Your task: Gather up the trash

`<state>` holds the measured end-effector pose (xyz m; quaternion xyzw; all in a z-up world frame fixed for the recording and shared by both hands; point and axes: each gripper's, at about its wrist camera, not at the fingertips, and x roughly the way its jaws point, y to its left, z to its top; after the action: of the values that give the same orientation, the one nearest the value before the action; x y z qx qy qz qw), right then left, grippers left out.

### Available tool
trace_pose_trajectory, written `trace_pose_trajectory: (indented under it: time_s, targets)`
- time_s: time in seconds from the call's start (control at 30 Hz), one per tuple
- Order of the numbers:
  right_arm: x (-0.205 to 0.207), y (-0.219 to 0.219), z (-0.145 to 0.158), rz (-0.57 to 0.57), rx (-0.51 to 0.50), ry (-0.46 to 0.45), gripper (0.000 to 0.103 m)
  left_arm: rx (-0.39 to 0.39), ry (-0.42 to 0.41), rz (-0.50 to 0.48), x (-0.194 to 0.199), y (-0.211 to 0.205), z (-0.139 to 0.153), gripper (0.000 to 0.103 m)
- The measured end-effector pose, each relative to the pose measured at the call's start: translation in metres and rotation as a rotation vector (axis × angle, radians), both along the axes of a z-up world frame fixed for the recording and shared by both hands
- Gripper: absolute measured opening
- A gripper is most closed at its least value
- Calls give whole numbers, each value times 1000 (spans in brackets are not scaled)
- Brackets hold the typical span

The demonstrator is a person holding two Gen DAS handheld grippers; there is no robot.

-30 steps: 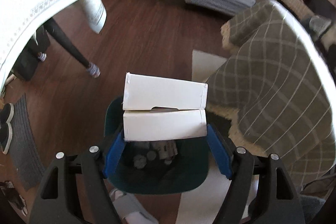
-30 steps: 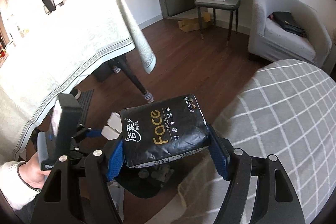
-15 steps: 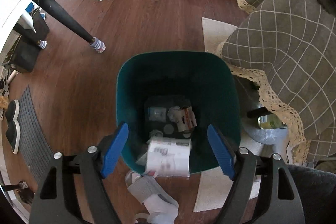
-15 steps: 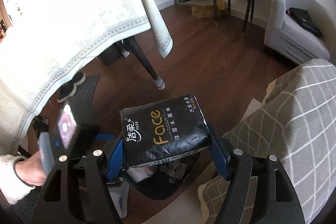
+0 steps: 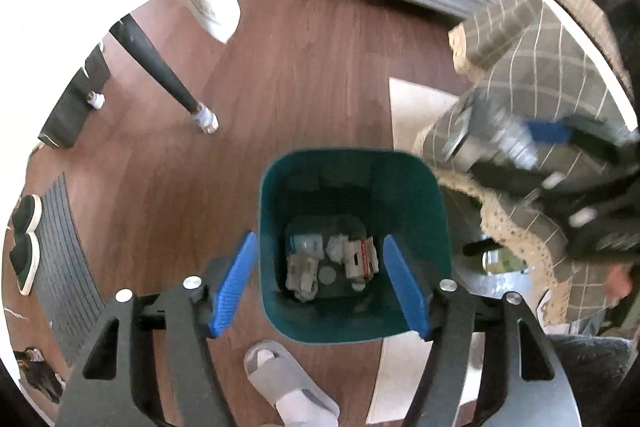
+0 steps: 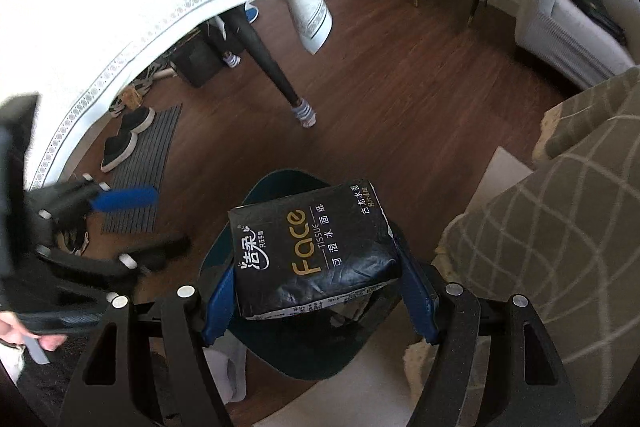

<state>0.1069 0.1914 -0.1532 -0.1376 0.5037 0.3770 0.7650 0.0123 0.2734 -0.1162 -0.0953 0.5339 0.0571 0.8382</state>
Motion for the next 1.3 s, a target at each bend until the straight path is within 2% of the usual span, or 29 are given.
trace_pose_trajectory:
  time_s: [0.13, 0.37, 0.57, 0.7, 0.83, 0.97, 1.03, 1.1, 1.17, 1.3]
  targets:
    - [-3, 6, -16, 2, 2, 50, 72, -25, -76, 40, -2, 9, 29, 55]
    - [-15, 16, -54, 31, -69, 107, 74, -22, -217, 56, -7, 7, 77, 45]
    - [-21, 18, -79, 42, -106, 129, 78, -51, -305, 43, -6, -4, 105, 40]
    - [-25, 17, -88, 49, -119, 119, 87, -46, -350, 38, -6, -10, 119, 40]
    - [-27, 14, -90, 55, -130, 110, 87, -26, -386, 28, -7, -18, 130, 40]
    - [-30, 8, -81, 58, -122, 97, 87, -37, -408, 31, -4, -20, 138, 40]
    - [-32, 6, -70, 60, -105, 70, 80, -44, -422, 32, -3, -24, 144, 40]
    - [-35, 4, -52, 69, -83, 32, 72, -40, -440, 28, -4, -27, 149, 40]
    - [-40, 0, -31, 72, -51, -19, 69, -35, -467, 30, -4, -29, 157, 40]
    - [-48, -18, 16, 50, 19, -116, 68, -29, -500, 47, -3, -34, 170, 44]
